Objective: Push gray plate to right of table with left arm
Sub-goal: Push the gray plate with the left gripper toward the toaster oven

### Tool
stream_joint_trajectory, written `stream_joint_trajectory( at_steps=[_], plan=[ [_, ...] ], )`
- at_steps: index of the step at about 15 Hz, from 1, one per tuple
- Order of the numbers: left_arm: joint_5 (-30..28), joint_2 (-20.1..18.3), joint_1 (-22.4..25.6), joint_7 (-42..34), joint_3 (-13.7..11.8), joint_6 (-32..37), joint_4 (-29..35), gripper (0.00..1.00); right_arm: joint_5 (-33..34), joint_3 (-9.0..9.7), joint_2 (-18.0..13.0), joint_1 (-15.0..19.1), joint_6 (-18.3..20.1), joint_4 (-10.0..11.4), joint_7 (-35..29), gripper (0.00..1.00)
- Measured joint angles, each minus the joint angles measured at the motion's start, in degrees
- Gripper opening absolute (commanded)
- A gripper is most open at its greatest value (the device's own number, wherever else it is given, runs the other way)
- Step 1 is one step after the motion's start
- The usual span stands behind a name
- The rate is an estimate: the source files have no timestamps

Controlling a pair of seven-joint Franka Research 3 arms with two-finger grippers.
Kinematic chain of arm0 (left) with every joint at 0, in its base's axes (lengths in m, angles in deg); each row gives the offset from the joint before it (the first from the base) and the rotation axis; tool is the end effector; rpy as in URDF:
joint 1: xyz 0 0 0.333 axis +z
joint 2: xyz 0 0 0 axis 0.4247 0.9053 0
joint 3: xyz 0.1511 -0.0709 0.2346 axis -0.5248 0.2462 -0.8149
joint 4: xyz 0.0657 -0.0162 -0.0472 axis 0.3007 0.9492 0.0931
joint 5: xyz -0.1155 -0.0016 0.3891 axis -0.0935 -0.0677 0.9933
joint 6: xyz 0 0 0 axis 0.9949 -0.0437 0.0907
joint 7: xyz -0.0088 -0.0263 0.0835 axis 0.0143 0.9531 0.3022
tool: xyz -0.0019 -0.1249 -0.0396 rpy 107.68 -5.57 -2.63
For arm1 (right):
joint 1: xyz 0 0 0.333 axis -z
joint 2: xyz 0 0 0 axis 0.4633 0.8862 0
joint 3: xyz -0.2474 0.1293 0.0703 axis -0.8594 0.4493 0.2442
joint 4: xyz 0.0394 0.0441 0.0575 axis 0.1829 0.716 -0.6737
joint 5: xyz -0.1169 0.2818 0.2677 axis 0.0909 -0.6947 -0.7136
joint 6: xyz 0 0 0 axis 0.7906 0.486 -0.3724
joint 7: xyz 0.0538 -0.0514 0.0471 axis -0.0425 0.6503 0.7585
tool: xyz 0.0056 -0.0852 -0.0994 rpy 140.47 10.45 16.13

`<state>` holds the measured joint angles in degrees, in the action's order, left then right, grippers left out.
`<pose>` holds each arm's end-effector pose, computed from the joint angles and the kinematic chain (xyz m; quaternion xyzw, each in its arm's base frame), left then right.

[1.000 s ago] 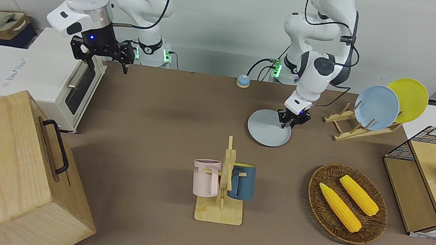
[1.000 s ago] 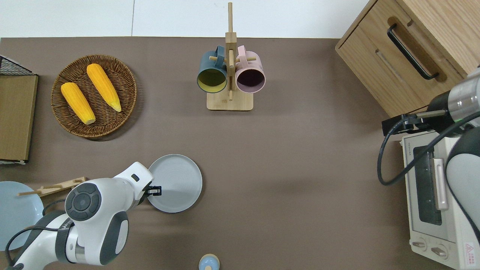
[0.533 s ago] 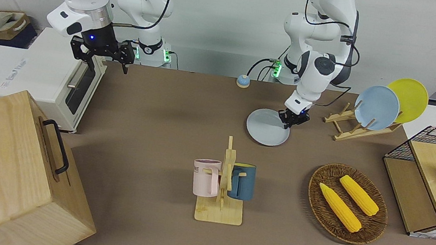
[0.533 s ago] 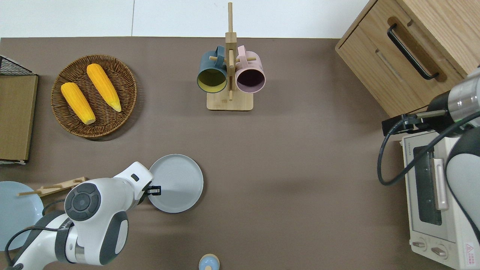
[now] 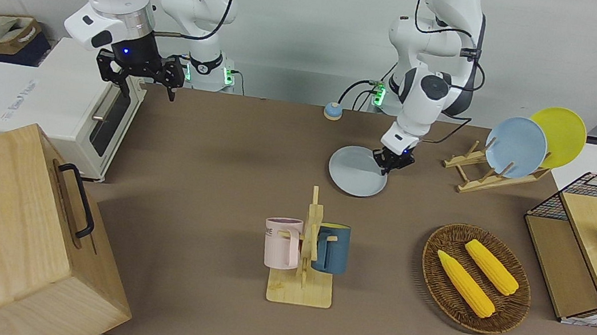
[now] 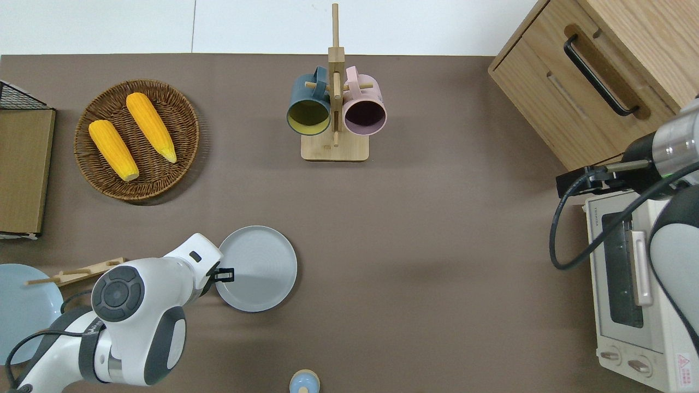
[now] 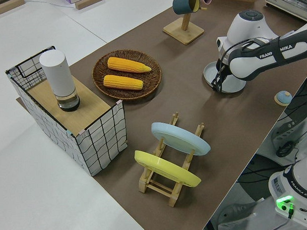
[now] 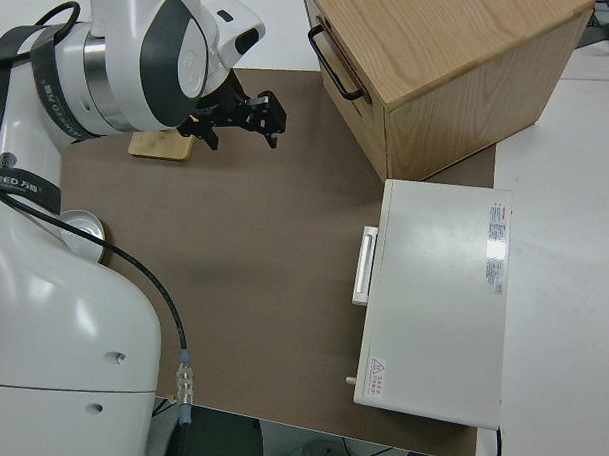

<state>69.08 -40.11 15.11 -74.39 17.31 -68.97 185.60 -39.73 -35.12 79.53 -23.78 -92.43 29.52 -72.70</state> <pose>0.4420 -0.1433 0.2391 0.9992 0.0137 0.0227 0.0303 0.5805 0.0437 0.5737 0.9994 0.0313 -0.0071 0.0150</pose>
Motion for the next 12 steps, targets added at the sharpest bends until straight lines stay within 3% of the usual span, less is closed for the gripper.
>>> stream_joint_trajectory(
  at_steps=[5,12],
  plan=[
    [0.00,4.01,-10.13,13.28,0.34,-1.04,-4.41,0.00,0.00,0.00,0.00,0.00,0.00,0.00,0.00,0.983],
    [0.06,11.71,-20.62,27.23,0.67,-1.59,-13.73,0.00,0.00,0.00,0.00,0.00,0.00,0.00,0.00,0.983]
  ],
)
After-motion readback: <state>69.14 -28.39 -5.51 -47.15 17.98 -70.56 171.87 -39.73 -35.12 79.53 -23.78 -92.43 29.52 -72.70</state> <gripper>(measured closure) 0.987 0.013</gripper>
